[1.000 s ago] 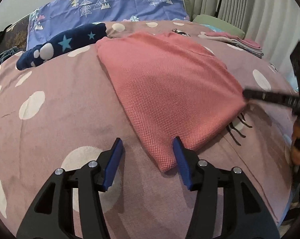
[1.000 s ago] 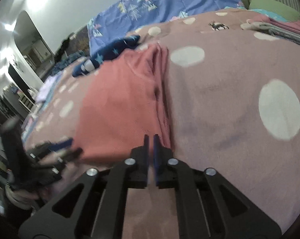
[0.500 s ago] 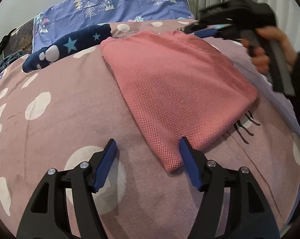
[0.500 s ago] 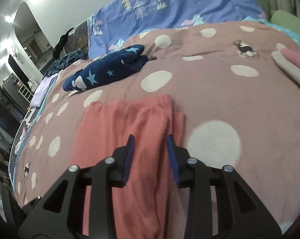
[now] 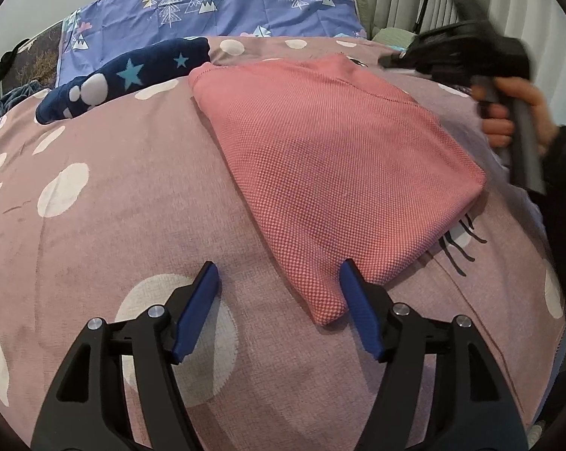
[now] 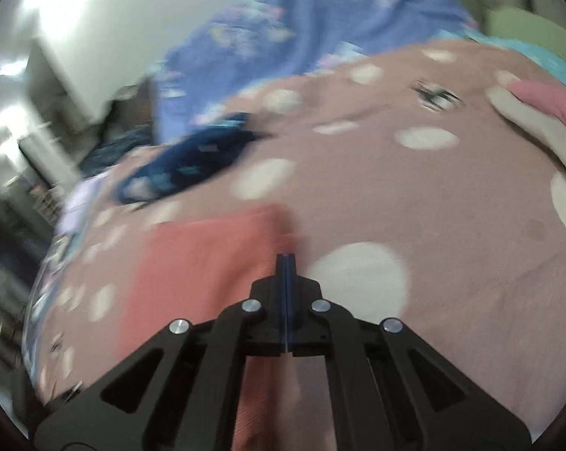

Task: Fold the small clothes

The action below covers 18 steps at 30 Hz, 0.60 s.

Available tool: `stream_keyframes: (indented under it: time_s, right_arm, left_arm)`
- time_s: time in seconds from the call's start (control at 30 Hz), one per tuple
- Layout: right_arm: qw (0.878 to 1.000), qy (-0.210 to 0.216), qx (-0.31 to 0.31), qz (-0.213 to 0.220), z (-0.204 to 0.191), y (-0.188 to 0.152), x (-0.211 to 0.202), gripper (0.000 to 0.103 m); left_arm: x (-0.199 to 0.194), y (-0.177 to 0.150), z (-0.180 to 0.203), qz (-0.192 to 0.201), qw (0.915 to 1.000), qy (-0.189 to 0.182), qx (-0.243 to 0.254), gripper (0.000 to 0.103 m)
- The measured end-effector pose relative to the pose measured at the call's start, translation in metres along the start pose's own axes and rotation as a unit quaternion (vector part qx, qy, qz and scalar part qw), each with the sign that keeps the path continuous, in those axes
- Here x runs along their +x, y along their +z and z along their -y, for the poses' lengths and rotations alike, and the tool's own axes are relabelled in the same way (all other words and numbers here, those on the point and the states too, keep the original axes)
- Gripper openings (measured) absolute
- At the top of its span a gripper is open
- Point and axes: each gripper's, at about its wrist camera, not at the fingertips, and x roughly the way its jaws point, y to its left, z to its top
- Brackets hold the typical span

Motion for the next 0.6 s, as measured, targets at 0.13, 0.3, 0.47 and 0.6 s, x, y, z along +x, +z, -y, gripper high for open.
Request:
stream_keyframes:
  time_s: [0.13,0.3,0.47,0.6]
  right_arm:
    - [0.995,0.013,-0.089,-0.033,-0.041,-0.037,-0.010,0.003]
    - [0.990,-0.095,-0.089,-0.048,-0.014,-0.063,0.004,0.002]
    - [0.997,-0.024,-0.073,-0.007,-0.030,-0.067,-0.043,0.002]
    - [0.990,-0.005,-0.135,-0.036,-0.060,-0.101,-0.048,0.004]
  left_arm:
    - [0.000,0.000,0.000,0.000,1.0000,-0.001,0.000,0.068]
    - [0.001,0.000,0.000,0.000,1.0000,-0.001,0.001,0.069]
    - [0.000,0.000,0.000,0.002,1.0000,0.000,0.002,0.069]
    - [0.000,0.000,0.001,0.002,1.0000,0.001,0.002,0.069]
